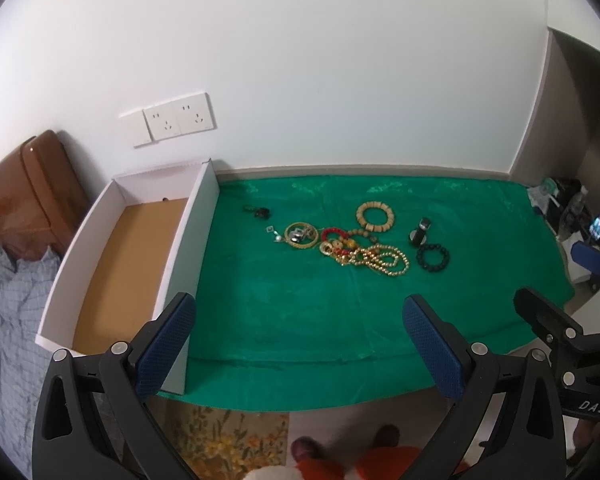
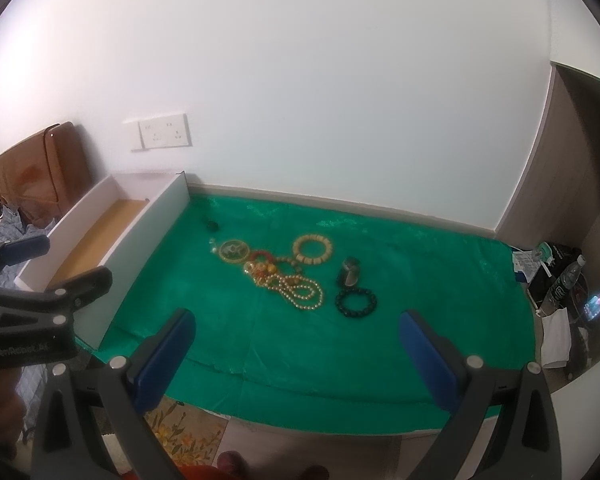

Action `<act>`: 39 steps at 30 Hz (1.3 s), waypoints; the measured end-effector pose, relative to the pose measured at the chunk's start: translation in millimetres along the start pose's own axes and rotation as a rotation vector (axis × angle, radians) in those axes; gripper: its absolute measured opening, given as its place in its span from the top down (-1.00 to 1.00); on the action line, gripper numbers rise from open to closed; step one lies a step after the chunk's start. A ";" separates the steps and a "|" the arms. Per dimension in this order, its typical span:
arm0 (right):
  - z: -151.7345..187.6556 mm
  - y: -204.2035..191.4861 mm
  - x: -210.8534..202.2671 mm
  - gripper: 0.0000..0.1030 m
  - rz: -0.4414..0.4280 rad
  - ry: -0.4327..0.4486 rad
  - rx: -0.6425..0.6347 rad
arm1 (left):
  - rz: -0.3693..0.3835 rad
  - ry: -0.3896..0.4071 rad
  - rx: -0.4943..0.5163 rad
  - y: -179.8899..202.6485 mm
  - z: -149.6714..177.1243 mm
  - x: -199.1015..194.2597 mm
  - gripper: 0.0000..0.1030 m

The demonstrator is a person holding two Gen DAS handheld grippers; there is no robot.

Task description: Organize jewelry

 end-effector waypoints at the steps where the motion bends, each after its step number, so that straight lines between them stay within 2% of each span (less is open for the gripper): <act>1: -0.3 -1.1 0.6 -1.00 0.000 -0.001 -0.001 | -0.001 0.003 0.001 -0.2 0.0 -0.5 -0.99; 7: -3.8 -2.6 4.9 -1.00 -0.012 -0.007 -0.004 | 0.007 0.043 0.027 3.0 -5.3 -4.1 -0.99; 14: -7.2 -3.1 9.2 -1.00 0.008 -0.012 0.004 | 0.022 0.037 0.049 4.6 -8.6 1.6 -0.99; 21: -9.6 5.3 9.4 -1.00 0.052 -0.012 0.058 | 0.064 0.008 0.030 -5.2 -8.0 10.5 -0.99; 25: -8.7 6.3 7.1 -1.00 0.065 -0.007 0.089 | 0.073 -0.005 0.051 -7.1 -5.3 14.1 -0.99; 32: -3.1 2.5 8.3 -1.00 0.062 -0.028 0.064 | 0.099 -0.021 0.061 -1.4 -6.4 21.7 -0.99; 39: -8.6 26.5 26.9 -1.00 0.044 -0.033 0.038 | 0.098 -0.043 0.028 13.1 -19.0 37.8 -0.99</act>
Point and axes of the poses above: each gripper's, at about its wrist camera, not at the fingertips, and x roughly the way its jaws point, y to its right, z to its underside, the point moved 5 cm from there along x, roughly the way its jaws point, and after that the axes turned 4 degrees about -x, right-handed, at the moved point
